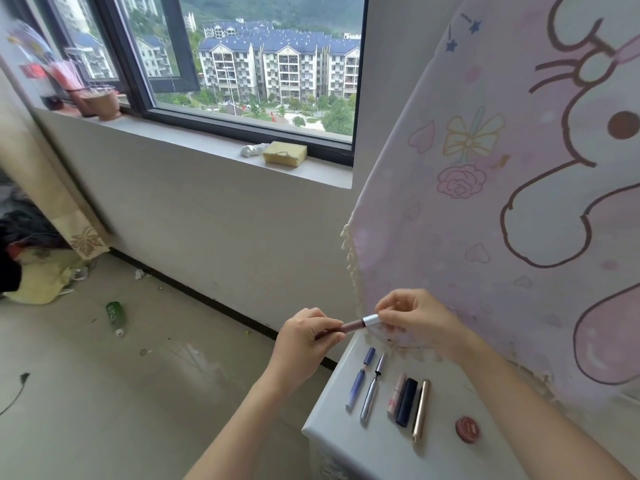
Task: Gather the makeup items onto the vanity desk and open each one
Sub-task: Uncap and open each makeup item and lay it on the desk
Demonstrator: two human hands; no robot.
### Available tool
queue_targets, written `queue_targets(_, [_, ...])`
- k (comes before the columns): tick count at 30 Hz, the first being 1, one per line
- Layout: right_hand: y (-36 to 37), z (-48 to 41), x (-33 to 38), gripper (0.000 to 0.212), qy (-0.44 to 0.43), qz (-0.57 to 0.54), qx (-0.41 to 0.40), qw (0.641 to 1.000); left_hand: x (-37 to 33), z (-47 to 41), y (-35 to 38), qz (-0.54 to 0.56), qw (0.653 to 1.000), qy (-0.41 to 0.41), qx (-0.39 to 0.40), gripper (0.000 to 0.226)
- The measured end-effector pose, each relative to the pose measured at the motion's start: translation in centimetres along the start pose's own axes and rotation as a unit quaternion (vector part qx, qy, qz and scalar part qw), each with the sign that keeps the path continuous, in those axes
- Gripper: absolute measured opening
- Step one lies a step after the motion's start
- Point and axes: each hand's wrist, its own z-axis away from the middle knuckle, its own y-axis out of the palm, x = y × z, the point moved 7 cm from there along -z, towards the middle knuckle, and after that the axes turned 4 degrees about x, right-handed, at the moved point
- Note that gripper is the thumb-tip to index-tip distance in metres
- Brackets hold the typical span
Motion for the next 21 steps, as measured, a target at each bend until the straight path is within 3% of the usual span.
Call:
queue_targets(5, [0.9,0.0,-0.4,0.008,0.017,-0.035,0.058,0.998,0.5,0.4,0.2,0.003,1.0,-0.014,0.001,0.016])
queue_targets(8, [0.8,-0.2,-1.1,0.018,0.027,-0.003,0.05,0.998,0.7,0.6,0.6,0.011,1.0,-0.024,0.013,0.015])
queue_targets(14, [0.6,0.1,-1.3,0.018,0.008,0.0,0.078,0.997,1.2,0.7,1.1,0.02,0.999,-0.045,0.02,0.016])
queue_targets(16, [0.8,-0.1,-1.7,0.006,0.022,0.009,0.071,0.997,1.4,0.8,1.2,0.023,0.998,-0.052,0.025,0.016])
queue_targets(21, [-0.4,-0.8,-2.5,0.014,0.026,0.026,0.036,0.999,2.3,0.8,1.9,0.048,0.993,-0.099,0.053,0.015])
